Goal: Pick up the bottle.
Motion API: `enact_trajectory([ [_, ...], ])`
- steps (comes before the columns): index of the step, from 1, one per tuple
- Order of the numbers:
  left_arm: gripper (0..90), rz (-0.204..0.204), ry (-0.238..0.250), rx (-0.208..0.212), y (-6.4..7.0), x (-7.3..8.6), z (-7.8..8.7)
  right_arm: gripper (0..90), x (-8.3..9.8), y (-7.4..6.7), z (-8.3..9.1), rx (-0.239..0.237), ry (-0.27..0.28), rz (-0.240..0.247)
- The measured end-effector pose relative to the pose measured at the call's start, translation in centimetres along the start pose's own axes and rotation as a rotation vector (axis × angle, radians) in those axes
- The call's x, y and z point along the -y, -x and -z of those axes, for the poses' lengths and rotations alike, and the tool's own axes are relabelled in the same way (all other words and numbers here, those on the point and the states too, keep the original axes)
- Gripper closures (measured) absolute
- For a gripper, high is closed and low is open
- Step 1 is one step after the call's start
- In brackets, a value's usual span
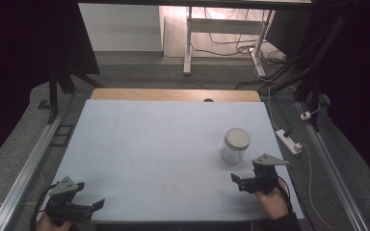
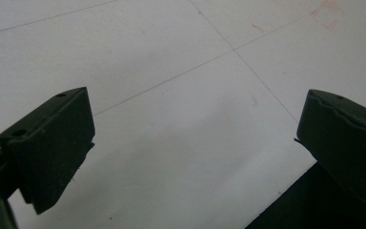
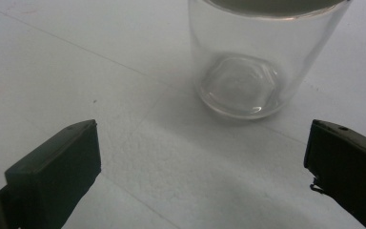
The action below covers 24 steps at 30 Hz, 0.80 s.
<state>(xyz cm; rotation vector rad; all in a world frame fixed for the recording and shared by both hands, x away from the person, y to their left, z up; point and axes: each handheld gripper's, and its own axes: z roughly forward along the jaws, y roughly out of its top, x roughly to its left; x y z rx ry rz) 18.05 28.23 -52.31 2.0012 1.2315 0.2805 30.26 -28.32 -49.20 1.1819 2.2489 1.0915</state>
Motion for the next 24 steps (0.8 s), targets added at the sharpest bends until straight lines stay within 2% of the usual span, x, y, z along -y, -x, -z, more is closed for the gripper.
enact_trajectory([
  [8, 0.1, -0.015, -0.010, 0.002, 0.1, -0.1, -0.1, 0.0, -0.9, 0.8, -0.9, -0.006, 0.033, -0.011],
  [12, 0.1, -0.016, -0.015, 0.004, 0.1, -0.1, -0.2, 0.0, -1.2, 1.1, -1.5, 0.016, 0.011, -0.014],
  [14, 0.1, -0.015, -0.016, 0.004, 0.1, -0.1, -0.2, 0.0, -1.4, 1.2, -1.8, 0.004, -0.002, -0.034],
  [18, 0.1, -0.013, -0.015, 0.007, 0.1, -0.1, -0.2, 0.0, -1.7, 1.5, -2.2, 0.002, -0.010, -0.042],
  [20, 0.1, -0.015, -0.017, 0.011, 0.1, -0.1, -0.2, 0.0, -2.0, 1.7, -2.6, 0.032, -0.016, -0.033],
  [24, 0.1, -0.020, -0.020, 0.010, 0.1, -0.1, -0.2, 0.0, -2.2, 1.9, -3.4, 0.047, -0.016, -0.031],
])
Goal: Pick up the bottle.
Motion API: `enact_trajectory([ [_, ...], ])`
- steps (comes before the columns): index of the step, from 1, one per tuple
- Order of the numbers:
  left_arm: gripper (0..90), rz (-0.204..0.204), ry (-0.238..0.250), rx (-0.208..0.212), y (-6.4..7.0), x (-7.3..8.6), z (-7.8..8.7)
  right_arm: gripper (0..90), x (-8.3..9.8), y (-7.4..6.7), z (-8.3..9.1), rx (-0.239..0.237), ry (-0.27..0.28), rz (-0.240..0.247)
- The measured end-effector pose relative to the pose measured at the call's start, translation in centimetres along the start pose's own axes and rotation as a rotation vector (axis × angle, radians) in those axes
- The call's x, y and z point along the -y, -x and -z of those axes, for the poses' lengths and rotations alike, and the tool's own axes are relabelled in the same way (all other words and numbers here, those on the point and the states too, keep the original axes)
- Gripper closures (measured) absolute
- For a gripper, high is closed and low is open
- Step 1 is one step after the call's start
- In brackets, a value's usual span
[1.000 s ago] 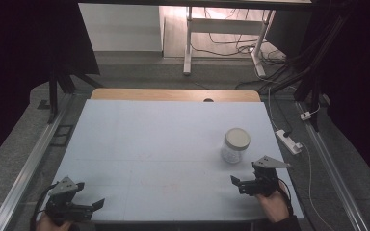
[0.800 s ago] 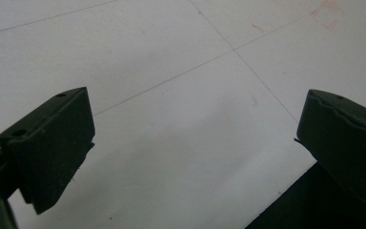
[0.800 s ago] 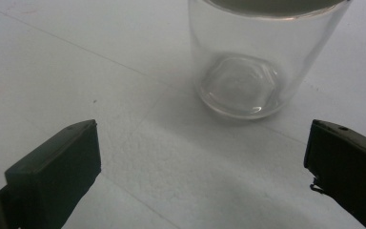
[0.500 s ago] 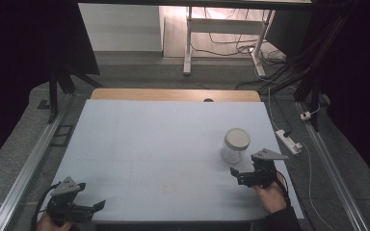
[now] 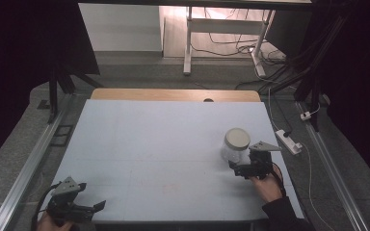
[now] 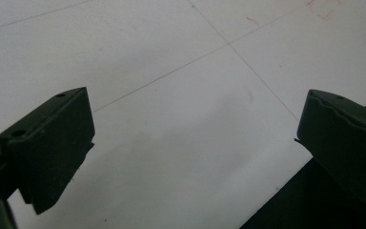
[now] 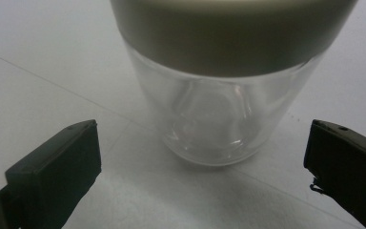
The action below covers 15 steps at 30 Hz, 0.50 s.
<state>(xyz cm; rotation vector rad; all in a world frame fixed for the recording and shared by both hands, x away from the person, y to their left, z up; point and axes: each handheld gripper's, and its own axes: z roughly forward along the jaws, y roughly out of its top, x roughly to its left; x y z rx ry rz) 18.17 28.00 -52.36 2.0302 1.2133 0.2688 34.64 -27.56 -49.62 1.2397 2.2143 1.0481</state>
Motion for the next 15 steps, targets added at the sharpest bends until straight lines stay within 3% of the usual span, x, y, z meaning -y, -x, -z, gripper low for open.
enact_trajectory([
  [9, 0.1, 0.001, 0.000, 0.003, 0.0, 0.0, 0.0, 0.0, -0.7, 0.5, -1.0, 0.007, -0.005, 0.012],
  [15, 0.1, 0.003, 0.000, 0.005, 0.0, 0.0, 0.0, 0.0, -1.4, 0.6, -1.9, -0.028, 0.003, 0.004],
])
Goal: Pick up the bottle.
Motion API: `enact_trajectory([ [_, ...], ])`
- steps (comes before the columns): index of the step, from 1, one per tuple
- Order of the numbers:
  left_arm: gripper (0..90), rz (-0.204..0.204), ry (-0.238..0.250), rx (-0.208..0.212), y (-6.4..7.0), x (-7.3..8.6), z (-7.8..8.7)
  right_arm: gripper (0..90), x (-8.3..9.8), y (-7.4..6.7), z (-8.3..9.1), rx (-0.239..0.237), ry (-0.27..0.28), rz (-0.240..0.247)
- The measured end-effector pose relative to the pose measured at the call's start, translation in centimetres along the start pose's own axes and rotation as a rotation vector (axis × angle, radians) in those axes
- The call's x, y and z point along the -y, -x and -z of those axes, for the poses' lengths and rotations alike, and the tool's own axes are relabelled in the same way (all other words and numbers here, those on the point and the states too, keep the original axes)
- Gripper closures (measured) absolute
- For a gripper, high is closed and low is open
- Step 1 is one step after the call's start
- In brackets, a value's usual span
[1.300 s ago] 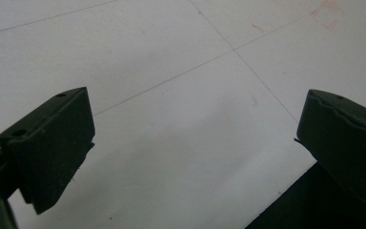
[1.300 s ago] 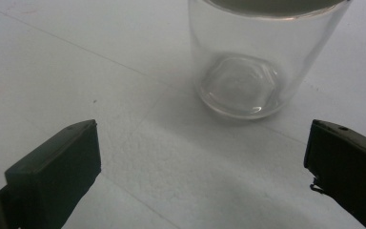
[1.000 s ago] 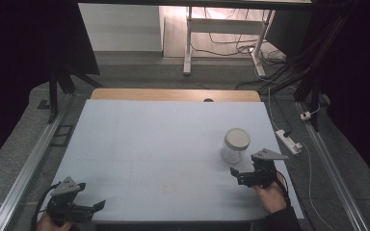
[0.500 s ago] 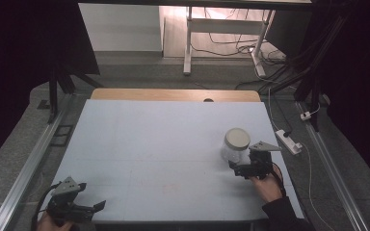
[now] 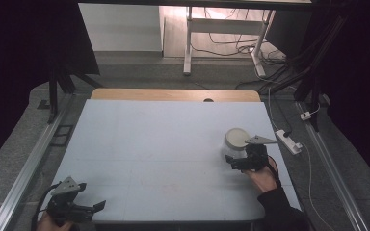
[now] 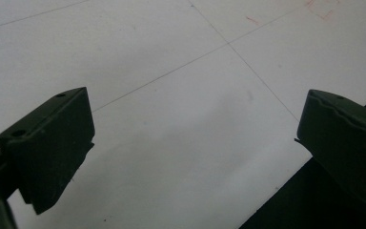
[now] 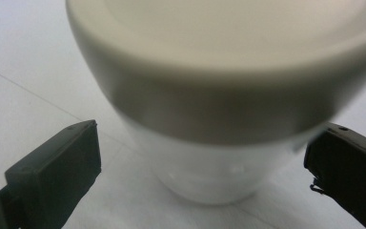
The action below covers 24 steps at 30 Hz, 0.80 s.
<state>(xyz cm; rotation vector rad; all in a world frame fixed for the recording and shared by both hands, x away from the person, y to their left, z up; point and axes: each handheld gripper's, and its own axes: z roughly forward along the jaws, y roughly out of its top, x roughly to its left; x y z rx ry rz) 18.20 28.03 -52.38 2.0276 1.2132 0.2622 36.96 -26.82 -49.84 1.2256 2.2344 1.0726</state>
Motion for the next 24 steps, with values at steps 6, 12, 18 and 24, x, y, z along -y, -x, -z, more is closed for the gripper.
enact_trajectory([
  [6, 0.1, -0.001, 0.000, 0.001, 0.0, 0.0, 0.0, 0.0, -0.4, 0.4, -0.6, -0.002, -0.004, 0.000],
  [12, 0.1, -0.002, 0.000, 0.003, 0.0, 0.0, 0.0, 0.0, -0.7, 0.5, -1.2, -0.003, -0.008, 0.020],
  [18, 0.1, -0.001, 0.001, 0.005, 0.0, 0.0, 0.0, 0.0, -0.9, 0.4, -1.9, 0.017, -0.005, 0.030],
  [24, 0.1, -0.003, 0.000, 0.004, 0.0, 0.0, 0.0, 5.0, -1.0, 0.5, -1.8, 0.013, 0.018, 0.043],
])
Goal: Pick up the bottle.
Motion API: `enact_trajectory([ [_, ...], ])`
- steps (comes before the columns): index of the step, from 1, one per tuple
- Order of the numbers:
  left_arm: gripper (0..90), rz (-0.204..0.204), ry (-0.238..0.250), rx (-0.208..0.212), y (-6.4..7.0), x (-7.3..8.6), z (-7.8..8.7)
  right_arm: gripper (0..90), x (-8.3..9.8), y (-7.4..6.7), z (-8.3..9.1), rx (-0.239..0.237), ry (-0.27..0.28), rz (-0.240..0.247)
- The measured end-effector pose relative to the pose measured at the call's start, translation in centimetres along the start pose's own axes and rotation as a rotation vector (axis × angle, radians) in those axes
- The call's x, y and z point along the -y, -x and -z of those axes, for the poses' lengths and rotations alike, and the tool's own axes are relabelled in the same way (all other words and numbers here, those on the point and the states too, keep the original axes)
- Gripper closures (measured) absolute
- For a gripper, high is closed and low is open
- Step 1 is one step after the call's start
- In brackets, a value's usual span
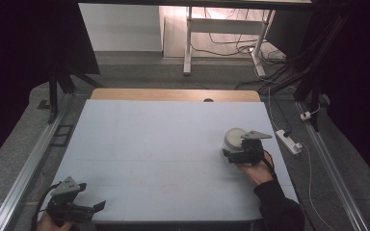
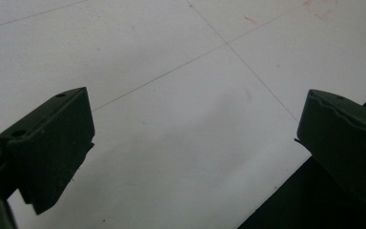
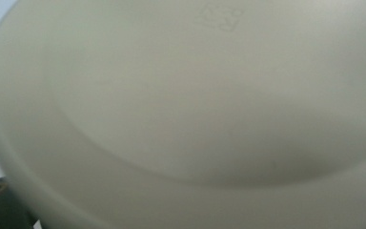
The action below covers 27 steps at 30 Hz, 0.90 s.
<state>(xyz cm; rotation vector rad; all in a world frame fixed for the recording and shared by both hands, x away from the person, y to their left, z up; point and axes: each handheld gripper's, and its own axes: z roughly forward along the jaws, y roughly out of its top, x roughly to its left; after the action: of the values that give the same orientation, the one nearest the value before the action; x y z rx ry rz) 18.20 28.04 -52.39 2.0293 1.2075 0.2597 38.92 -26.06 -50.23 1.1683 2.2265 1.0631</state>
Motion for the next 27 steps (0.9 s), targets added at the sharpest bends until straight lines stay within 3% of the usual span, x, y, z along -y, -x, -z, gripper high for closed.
enact_trajectory([
  [22, 0.1, -0.004, -0.001, 0.002, 0.02, -0.01, 0.01, 6.3, -0.10, -0.12, 0.19, 0.003, -0.005, 0.033],
  [27, 0.1, -0.004, -0.001, 0.002, 0.03, -0.01, 0.01, 6.4, -0.39, -0.87, 0.40, -0.022, 0.000, 0.056],
])
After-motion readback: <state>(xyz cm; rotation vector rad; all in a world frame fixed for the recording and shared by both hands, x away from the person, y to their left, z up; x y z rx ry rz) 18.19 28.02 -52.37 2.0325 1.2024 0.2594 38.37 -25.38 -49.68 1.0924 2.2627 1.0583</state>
